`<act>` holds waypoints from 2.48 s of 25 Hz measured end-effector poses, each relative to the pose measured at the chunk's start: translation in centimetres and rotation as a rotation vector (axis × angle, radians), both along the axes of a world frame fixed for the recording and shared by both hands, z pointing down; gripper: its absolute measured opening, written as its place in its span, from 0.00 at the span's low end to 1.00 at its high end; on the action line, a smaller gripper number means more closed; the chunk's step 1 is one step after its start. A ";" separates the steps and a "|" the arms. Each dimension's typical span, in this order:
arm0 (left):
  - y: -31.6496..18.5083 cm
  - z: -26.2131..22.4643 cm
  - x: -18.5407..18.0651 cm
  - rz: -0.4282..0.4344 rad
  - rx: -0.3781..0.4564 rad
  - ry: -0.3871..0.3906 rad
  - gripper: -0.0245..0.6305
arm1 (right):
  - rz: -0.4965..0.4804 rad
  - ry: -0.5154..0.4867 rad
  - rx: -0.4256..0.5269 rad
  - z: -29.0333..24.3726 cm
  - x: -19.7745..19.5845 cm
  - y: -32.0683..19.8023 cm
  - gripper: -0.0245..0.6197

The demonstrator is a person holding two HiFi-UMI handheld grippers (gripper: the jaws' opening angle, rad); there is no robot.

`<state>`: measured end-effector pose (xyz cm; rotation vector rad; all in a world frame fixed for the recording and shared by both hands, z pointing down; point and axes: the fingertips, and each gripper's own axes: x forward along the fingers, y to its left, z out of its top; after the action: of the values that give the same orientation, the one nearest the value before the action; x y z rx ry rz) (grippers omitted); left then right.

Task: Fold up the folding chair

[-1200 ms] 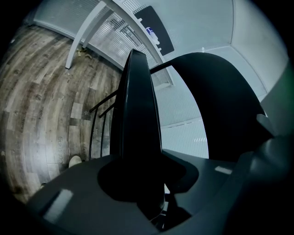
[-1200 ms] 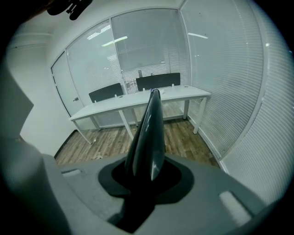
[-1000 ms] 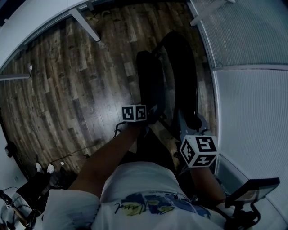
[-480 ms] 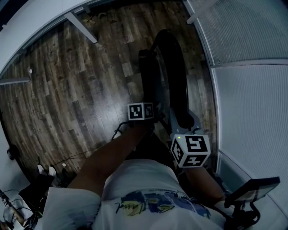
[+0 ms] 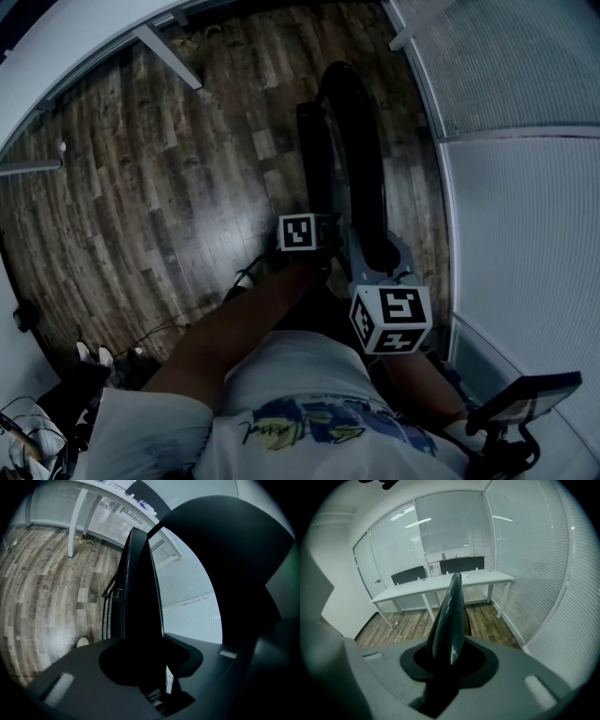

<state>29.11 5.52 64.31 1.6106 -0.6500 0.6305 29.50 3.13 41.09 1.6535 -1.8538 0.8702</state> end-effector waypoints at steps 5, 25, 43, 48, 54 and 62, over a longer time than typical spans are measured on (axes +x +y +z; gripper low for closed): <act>0.1 -0.2 1.2 -0.017 -0.043 -0.002 0.23 | -0.043 0.020 -0.003 -0.1 0.0 -0.4 0.18; -1.3 -3.1 1.3 -0.041 -0.088 -0.059 0.24 | -0.141 0.009 0.019 -3.0 -0.4 -2.9 0.16; -11.8 -6.4 -8.8 -0.371 0.034 -0.019 0.24 | -0.454 0.006 0.094 -6.5 -11.4 -9.6 0.16; -14.6 -6.6 -12.9 -0.446 0.032 -0.006 0.24 | -0.527 0.007 0.095 -6.7 -15.7 -12.1 0.16; -18.4 -6.4 -18.4 -0.537 -0.003 0.025 0.24 | -0.626 0.022 0.080 -6.4 -21.9 -16.1 0.16; -23.4 -5.3 -25.5 -0.663 -0.037 0.021 0.24 | -0.755 0.016 0.062 -5.6 -29.2 -21.3 0.16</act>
<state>3.57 -17.89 59.02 1.2557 -1.0818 0.1328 0.33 -18.12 35.45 0.8426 -2.2523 0.4658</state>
